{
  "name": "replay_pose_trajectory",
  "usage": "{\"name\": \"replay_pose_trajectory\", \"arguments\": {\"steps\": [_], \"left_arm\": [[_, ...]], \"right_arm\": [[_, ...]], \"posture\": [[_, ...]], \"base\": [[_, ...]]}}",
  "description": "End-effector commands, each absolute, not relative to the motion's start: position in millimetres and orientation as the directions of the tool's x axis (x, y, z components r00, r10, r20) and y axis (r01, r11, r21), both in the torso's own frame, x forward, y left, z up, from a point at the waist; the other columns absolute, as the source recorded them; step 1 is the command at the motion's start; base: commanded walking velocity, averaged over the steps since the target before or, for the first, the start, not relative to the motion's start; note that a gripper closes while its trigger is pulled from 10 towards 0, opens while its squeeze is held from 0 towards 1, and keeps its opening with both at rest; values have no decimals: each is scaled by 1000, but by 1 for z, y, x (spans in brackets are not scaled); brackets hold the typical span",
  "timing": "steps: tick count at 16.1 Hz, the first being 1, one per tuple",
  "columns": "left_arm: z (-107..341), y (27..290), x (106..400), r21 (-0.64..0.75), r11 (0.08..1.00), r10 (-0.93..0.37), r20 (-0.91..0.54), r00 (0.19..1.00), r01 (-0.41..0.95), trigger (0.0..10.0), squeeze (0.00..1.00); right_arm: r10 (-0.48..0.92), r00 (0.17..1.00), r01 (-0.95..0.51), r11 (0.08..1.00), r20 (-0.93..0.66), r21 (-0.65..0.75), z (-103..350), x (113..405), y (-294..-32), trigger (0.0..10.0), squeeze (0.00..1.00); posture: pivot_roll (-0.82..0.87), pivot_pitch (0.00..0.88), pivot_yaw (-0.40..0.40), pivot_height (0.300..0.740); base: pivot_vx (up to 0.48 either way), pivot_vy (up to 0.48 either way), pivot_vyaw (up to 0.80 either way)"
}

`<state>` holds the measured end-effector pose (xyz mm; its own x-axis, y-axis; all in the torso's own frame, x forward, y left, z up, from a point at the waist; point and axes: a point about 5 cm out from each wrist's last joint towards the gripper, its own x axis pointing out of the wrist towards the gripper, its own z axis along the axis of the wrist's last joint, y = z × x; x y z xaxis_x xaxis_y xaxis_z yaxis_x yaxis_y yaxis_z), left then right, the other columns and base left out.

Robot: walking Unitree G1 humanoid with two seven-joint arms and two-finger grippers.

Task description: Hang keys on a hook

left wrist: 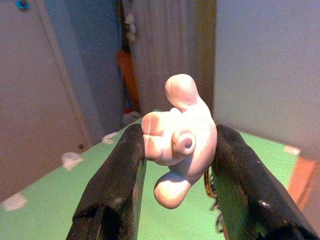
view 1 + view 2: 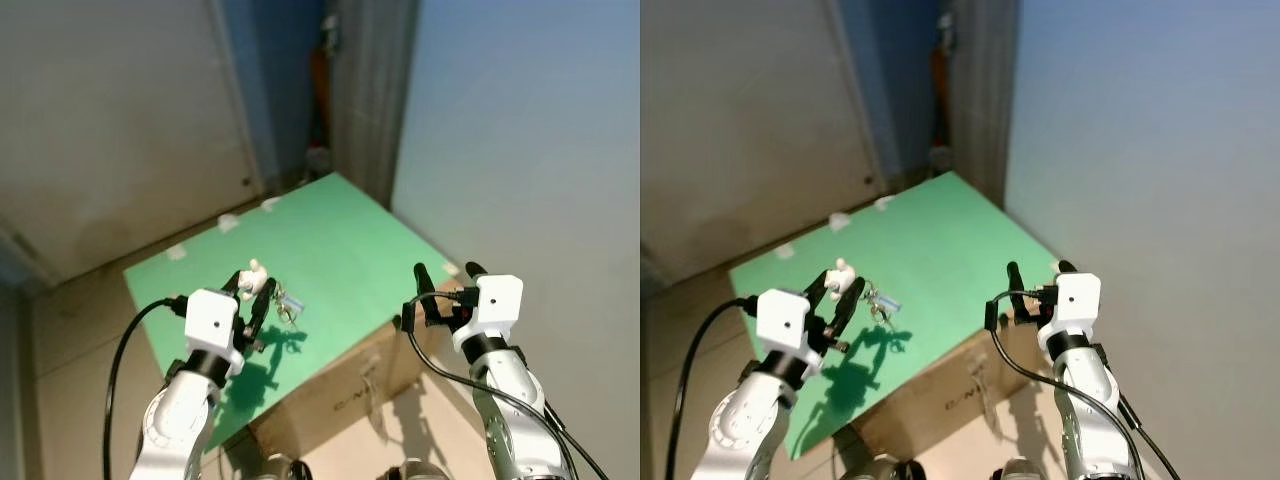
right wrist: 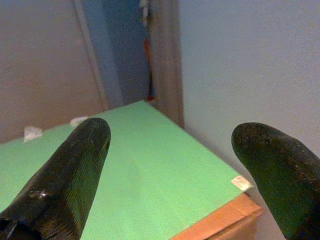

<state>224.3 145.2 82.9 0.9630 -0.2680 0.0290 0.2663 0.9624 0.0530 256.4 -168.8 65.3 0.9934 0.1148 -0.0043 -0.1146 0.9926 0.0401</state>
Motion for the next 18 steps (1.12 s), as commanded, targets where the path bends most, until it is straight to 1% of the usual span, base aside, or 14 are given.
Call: {"name": "replay_pose_trajectory", "arguments": {"steps": [1,4,6,10,16,18], "left_arm": [[79,151,224,36,971,-236,15,972,235,0,0],[75,157,218,17,978,-209,8,978,209,0,0],[69,160,220,40,979,-201,0,980,201,0,0],[75,152,230,45,972,-231,15,973,231,0,0],[84,154,239,44,968,-249,15,968,248,0,0],[86,150,240,46,961,-272,9,962,271,0,0]], "right_arm": [[130,991,-132,990,32,55,73,257,-167,10000,0],[122,993,-122,991,8,56,66,236,-179,10000,0],[144,990,-144,989,-11,36,61,232,-178,10000,0],[150,989,-150,988,2,32,66,244,-176,10000,0],[161,987,-160,986,-20,44,61,246,-174,10000,0],[164,986,-163,986,-21,44,61,247,-173,10000,0]], "posture": [[-185,0,107,740],[-186,0,97,740],[-187,0,99,740],[-193,0,104,740],[-193,0,116,740],[-196,0,120,740]], "base": [[0,0,0],[0,0,0],[0,0,0],[0,0,0],[0,0,0],[0,0,0]]}}
